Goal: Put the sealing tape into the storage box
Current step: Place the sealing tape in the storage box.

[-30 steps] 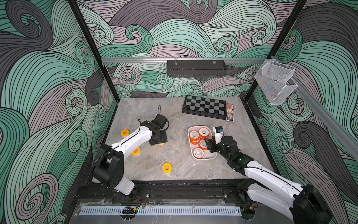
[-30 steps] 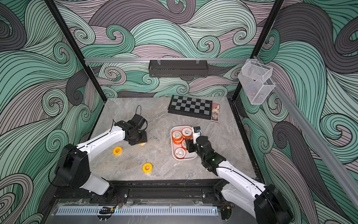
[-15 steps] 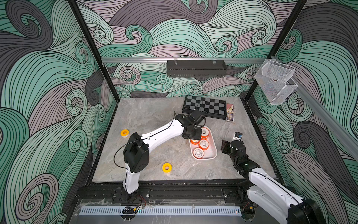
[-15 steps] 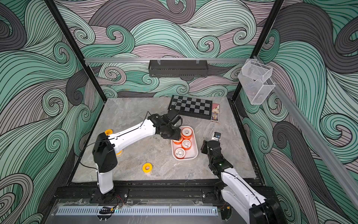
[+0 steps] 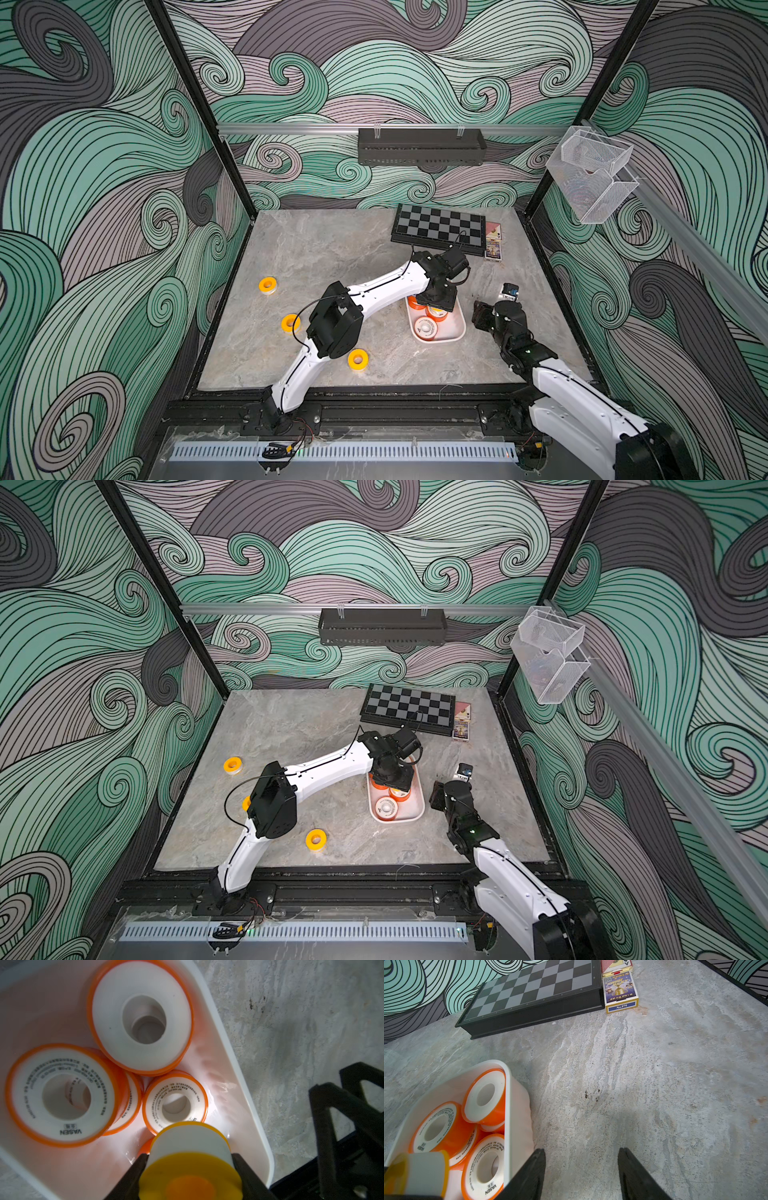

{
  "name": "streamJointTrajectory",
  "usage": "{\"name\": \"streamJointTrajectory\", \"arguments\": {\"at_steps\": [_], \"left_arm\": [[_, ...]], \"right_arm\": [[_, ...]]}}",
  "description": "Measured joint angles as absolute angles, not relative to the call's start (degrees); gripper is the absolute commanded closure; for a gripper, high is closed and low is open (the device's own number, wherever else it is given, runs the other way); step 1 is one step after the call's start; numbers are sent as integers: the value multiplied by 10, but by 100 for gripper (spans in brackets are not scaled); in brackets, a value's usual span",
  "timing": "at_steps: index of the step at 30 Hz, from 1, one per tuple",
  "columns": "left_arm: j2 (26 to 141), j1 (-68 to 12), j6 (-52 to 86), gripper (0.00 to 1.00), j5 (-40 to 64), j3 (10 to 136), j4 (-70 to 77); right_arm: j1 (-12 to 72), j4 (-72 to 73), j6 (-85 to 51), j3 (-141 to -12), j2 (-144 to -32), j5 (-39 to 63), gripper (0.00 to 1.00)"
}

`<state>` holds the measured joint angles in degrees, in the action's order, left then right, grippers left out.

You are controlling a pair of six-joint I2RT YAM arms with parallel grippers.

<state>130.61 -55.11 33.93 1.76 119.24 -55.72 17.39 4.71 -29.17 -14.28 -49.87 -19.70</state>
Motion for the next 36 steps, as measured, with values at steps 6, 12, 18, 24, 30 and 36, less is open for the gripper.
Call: {"name": "streamJointTrajectory", "arguments": {"at_steps": [6,12,18,24,30,36], "left_arm": [[1369,-551,335,40,8,1262,-583],[1388,-551,330,39,0,1275,-600],[1390,-551,325,28,-5,1276,-609],[1390,-551,324,27,-5,1276,-609],[1382,-554,317,27,-4,1275,-609],[1275,-557,311,26,-33,1222,-612]], "right_arm": [[174,47,-292,-143,-499,-193,40],[174,47,-293,-143,-494,-189,40],[173,47,-294,-143,-488,-187,40],[173,48,-294,-143,-487,-182,40],[173,48,-293,-143,-488,-174,38],[173,45,-291,-143,-481,-168,36]]}}
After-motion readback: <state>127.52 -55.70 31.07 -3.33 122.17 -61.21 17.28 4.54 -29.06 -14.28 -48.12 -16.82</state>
